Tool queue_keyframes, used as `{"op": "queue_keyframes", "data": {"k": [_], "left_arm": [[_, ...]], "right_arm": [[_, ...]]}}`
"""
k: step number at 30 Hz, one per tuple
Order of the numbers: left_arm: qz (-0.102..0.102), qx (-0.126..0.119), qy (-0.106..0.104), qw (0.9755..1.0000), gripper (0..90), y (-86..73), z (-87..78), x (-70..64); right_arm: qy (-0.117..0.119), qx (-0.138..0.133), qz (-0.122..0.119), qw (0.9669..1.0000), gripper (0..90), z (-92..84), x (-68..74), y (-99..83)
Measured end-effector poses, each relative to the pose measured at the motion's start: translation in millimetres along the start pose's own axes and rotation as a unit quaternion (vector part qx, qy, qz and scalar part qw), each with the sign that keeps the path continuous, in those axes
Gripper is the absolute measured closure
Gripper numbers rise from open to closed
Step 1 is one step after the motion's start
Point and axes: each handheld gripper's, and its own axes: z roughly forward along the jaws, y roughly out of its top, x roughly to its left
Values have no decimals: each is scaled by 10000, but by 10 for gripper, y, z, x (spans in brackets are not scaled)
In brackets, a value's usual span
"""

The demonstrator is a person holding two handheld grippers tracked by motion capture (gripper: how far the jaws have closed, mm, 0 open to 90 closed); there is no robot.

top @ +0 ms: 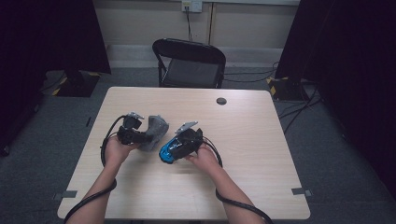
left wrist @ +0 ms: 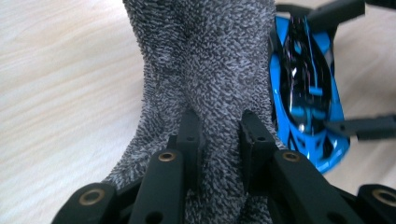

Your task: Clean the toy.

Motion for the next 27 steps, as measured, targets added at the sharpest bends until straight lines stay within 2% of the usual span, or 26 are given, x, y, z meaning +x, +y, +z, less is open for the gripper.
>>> {"op": "queue_keyframes", "data": {"k": [6, 9, 12, 22, 27], "left_arm": [[-110, 37, 3, 9999, 732, 70, 119, 49], [-111, 33, 119, 9999, 732, 105, 189, 58], [-165, 19, 88, 9998, 732, 151, 254, 71], [-150, -107, 224, 9996, 731, 347, 520, -10], [-217, -154, 210, 9994, 732, 407, 653, -60]], "right_arm": [[1, -24, -4, 10000, 0, -1, -2, -6], [5, -14, -11, 10000, 0, 0, -5, -4], [15, -21, -14, 10000, 0, -1, -11, -5], [4, -14, -6, 10000, 0, 0, -10, -3], [11, -27, -8, 10000, 0, 0, -10, -7]]}}
